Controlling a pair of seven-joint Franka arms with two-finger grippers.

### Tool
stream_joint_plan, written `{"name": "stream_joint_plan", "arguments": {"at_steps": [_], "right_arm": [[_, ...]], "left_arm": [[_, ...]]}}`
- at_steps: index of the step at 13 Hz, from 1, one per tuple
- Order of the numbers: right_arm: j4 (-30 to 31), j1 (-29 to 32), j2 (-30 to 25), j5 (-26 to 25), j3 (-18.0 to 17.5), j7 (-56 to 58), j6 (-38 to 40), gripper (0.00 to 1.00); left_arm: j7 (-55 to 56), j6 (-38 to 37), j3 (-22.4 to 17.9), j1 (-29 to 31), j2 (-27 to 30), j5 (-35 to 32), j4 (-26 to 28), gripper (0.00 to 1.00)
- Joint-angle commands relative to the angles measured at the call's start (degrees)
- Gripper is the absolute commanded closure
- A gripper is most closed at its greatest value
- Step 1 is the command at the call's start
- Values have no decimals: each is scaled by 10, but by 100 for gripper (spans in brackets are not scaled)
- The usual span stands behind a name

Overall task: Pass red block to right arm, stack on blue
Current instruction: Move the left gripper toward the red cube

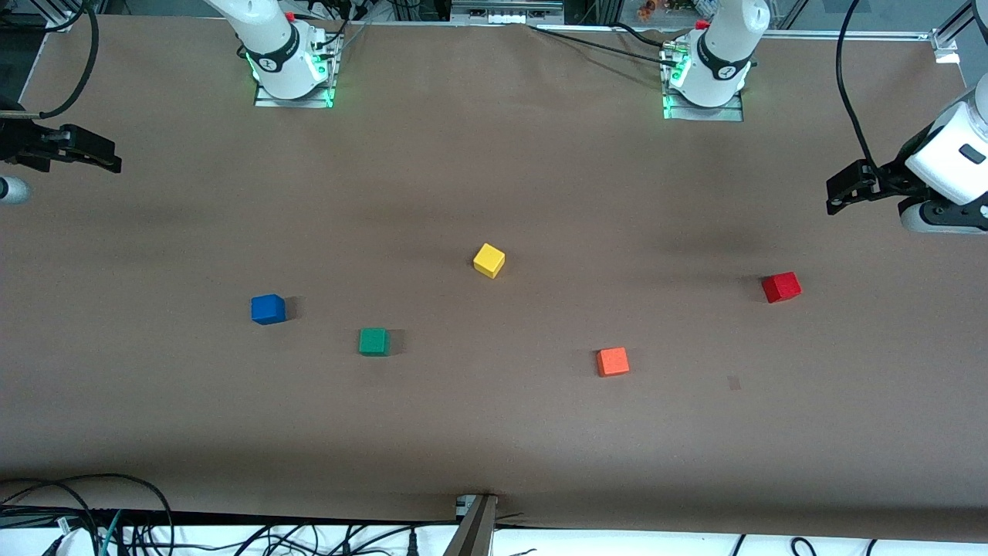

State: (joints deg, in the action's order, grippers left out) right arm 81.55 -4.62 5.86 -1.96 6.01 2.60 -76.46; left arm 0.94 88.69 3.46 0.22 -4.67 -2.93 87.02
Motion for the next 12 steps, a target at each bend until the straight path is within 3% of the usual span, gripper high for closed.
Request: {"name": "stream_joint_plan", "arguments": {"at_steps": [1, 6, 10, 12], "right_arm": [[-17, 5, 8, 7, 0, 5, 0, 0], [-17, 4, 8, 7, -1, 5, 0, 0], [-17, 3, 8, 8, -1, 5, 1, 0], [-17, 4, 8, 8, 0, 5, 0, 0]], "left_arm": [[-1, -12, -1, 3, -38, 3, -32, 0], [10, -17, -6, 7, -50, 0, -30, 0], [113, -67, -9, 14, -51, 6, -27, 0], [106, -84, -9, 16, -51, 6, -23, 0]]}}
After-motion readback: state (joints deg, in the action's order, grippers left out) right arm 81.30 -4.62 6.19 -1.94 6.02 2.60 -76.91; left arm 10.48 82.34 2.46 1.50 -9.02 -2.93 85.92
